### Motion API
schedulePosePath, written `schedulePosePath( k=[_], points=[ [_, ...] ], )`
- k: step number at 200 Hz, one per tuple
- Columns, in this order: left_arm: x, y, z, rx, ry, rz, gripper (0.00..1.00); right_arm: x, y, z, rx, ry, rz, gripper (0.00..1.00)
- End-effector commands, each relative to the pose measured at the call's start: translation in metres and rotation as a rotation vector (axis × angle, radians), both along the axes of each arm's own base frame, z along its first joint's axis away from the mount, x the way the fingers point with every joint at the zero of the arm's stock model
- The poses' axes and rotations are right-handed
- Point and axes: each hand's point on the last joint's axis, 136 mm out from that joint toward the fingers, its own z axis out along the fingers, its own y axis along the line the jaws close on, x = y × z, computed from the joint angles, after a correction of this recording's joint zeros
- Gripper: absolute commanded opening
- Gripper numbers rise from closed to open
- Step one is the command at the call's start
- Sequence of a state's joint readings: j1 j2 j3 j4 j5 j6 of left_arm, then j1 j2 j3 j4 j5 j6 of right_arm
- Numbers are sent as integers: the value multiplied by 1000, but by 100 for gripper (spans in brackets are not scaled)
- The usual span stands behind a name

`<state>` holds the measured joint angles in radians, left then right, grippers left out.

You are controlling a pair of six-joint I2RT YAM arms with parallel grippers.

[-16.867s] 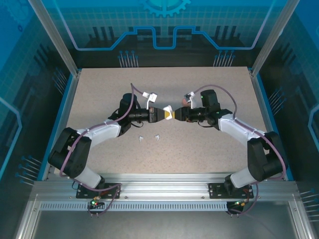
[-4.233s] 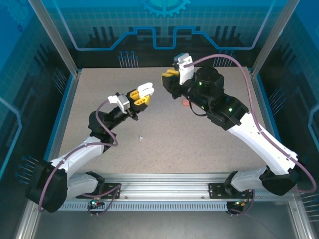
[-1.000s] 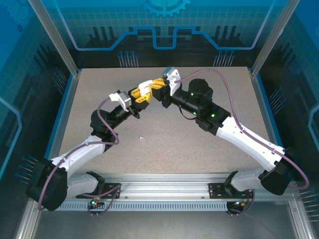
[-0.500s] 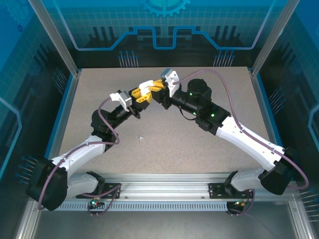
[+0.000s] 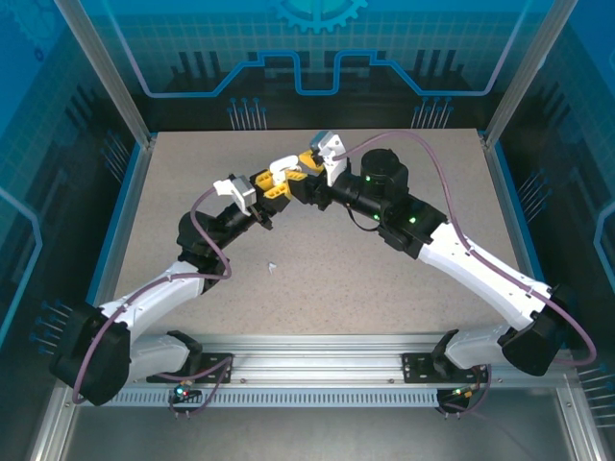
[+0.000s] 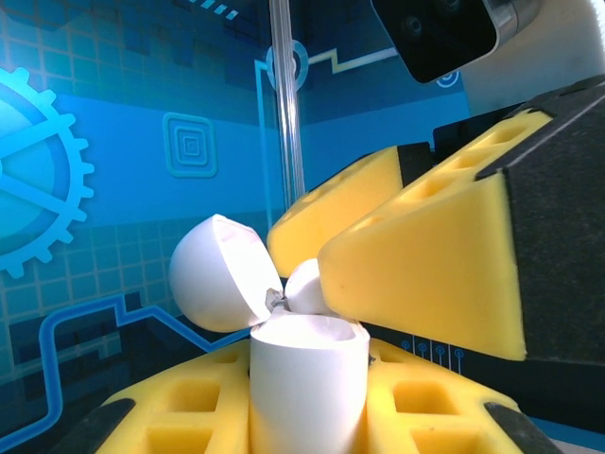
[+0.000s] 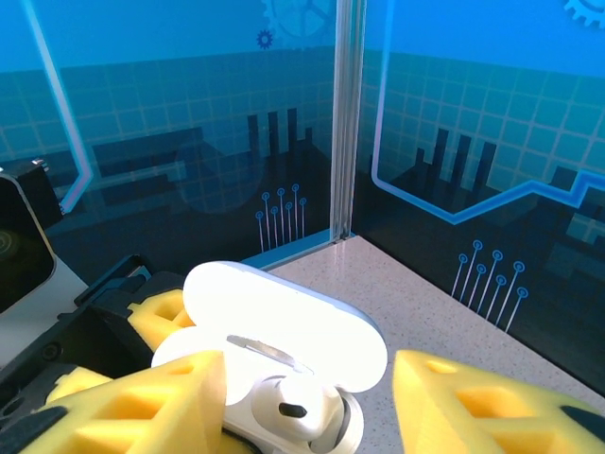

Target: Insert wireless bluetooth earbuds into charging case

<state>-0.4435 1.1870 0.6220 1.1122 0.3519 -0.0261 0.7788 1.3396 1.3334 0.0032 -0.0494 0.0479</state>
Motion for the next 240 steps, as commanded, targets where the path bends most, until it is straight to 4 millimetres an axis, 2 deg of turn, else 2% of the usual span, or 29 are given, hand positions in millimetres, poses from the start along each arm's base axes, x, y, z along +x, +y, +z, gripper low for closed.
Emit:
schedulePosePath(
  k=[1,55,85,129,158,176,197,220,240],
  points=[
    [-4,1,18,-33,-57,6,0,1,-3,16,27,-1,-21,57],
    [-4,-2,13,-22,-47,4,0,6,-7,27,60,16,-57,71],
    [-4,-3,12,-18,-44,5,0,5,-9,43,104,43,-54,77],
    [-3,-3,8,-15,-39,7,0,-2,-15,60,145,68,-46,80],
    [-2,-3,8,-19,-37,14,0,8,-30,55,168,116,-121,80],
    [3,0,7,-25,-31,40,0,16,-47,36,199,207,-192,80],
    [8,2,3,-25,-28,68,0,16,-70,-2,196,328,-269,80],
    [8,4,3,-10,-47,97,0,6,-91,-63,125,460,-358,80],
    [10,7,5,3,-55,122,0,-5,-98,-121,58,591,-399,79]
  ],
)
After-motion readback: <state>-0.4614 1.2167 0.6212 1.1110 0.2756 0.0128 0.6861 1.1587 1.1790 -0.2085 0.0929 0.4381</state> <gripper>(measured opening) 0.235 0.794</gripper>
